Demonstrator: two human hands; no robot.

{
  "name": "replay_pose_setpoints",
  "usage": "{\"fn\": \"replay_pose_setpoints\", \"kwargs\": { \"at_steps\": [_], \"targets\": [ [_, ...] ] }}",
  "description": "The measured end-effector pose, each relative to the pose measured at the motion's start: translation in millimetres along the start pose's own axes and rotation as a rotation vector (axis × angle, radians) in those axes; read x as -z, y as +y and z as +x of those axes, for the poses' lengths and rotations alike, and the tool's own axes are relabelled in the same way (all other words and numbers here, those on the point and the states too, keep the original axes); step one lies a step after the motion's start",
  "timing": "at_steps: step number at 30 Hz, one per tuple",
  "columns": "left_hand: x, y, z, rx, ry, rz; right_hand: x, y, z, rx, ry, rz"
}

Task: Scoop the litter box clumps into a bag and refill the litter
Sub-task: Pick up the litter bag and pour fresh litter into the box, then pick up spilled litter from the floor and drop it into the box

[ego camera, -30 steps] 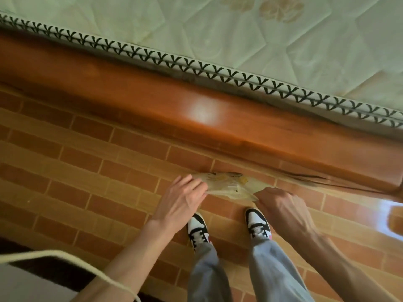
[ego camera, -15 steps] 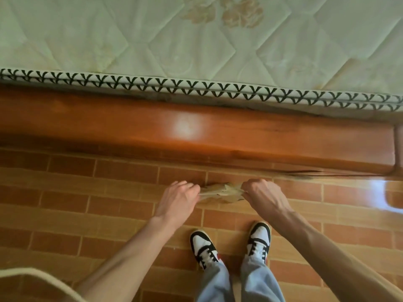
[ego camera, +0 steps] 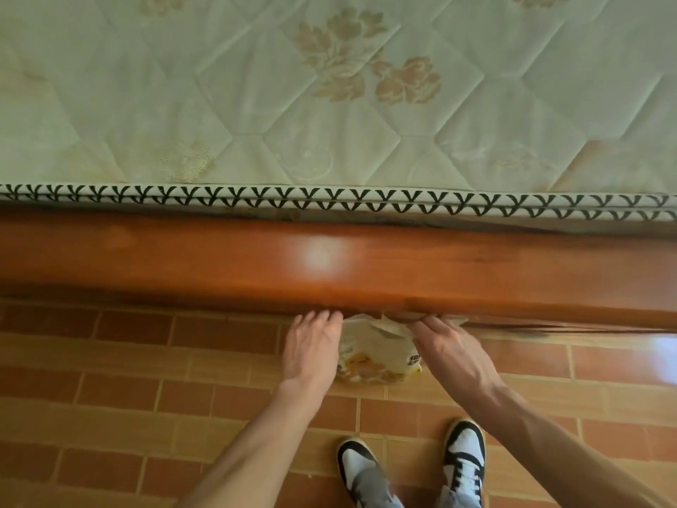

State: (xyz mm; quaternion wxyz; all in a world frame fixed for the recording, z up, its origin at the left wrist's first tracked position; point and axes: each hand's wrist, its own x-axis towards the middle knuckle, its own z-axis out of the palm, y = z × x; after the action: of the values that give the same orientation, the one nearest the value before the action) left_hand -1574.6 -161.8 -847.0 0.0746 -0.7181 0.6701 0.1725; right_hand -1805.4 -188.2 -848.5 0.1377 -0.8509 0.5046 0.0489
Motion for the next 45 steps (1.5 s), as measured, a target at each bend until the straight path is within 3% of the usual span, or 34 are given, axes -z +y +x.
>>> {"fn": "replay_pose_setpoints", "kwargs": {
  "at_steps": [4, 10, 21, 32, 37, 45],
  "targets": [
    [15.7, 7.1, -20.3, -0.003, 0.07, -0.078, 20.6, -3.6, -17.0, 0.053, 0.106, 0.108],
    [56.8, 23.6, -69.6, 0.0, 0.21, -0.159, 76.1, -18.2, -46.1, -0.051, 0.08, 0.096],
    [225.7, 96.6, -161.9, 0.01, 0.319, -0.203, 256.9, -51.3, -121.4, -0.184, 0.196, 0.177],
    [389.2, 168.5, -232.5, -0.164, 0.356, -0.235, 430.1, -70.0, -221.6, -0.374, 0.407, 0.14],
    [428.5, 215.4, -251.3, -0.322, 0.383, -0.205, 482.0, -52.8, -261.5, -0.497, 0.559, 0.149],
    [447.8, 310.3, -257.7, -0.495, 0.38, -0.134, 508.7, 19.5, -332.4, -0.655, 0.641, 0.14]
  ]
}}
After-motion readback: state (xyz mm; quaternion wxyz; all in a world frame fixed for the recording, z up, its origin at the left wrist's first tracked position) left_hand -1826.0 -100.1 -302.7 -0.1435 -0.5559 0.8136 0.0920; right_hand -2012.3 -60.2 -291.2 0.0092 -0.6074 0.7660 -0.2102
